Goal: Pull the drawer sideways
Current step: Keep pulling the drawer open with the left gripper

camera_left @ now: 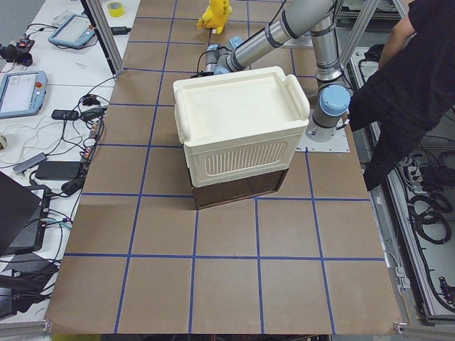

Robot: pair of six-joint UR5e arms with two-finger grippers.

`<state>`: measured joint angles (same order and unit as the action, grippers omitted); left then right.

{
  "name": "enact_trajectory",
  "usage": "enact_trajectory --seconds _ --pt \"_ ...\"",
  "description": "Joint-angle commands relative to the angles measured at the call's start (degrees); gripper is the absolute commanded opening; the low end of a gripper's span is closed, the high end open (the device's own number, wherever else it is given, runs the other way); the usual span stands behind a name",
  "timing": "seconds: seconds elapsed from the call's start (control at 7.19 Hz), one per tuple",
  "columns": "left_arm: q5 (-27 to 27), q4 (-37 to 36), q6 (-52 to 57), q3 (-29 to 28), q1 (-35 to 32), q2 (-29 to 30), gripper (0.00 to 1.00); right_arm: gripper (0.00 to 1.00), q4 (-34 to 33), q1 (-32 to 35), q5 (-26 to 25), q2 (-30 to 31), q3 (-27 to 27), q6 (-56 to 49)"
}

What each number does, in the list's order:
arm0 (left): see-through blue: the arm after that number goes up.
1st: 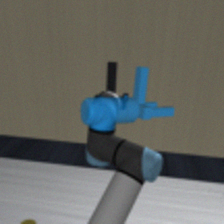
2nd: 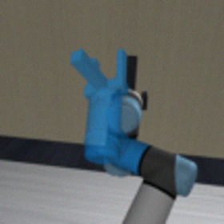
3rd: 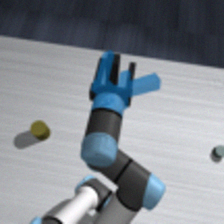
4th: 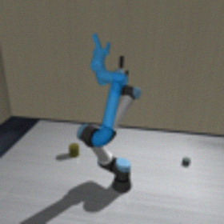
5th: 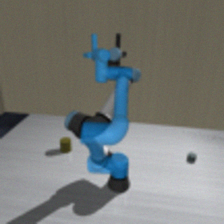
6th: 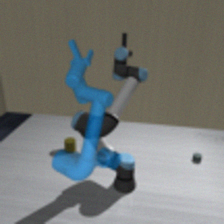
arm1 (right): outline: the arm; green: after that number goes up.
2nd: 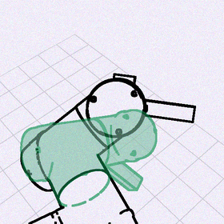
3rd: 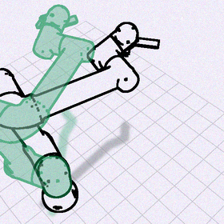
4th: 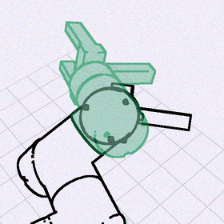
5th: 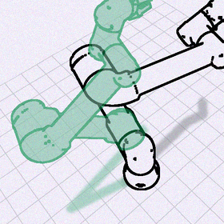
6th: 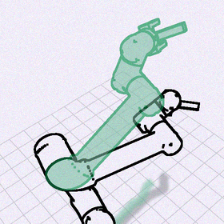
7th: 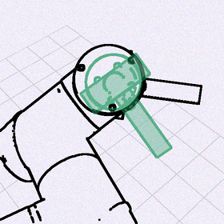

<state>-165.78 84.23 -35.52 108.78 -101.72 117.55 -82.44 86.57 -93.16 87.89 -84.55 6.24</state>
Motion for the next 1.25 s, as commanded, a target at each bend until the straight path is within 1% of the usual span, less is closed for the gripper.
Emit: enact_trajectory --seconds 0.0,0.28,0.42,1.11 --pt "0.0 -0.1 0.1 -0.1 0.0 0.0 0.35 1.0 0.0 0.0 0.0 0.0 0.0 0.0" --pt "-0.1 0.0 0.4 -0.2 -0.1 -0.2 0.33 1.0 0.0 0.0 0.0 0.0 0.0 0.0" --pt "-0.2 -0.3 0.7 -0.3 -0.1 -0.2 0.23 1.0 0.0 0.0 0.0 0.0 0.0 0.0" --pt "0.0 -0.8 0.8 -1.1 -0.3 0.7 0.22 1.0 0.0 0.0 0.0 0.0 0.0 0.0"
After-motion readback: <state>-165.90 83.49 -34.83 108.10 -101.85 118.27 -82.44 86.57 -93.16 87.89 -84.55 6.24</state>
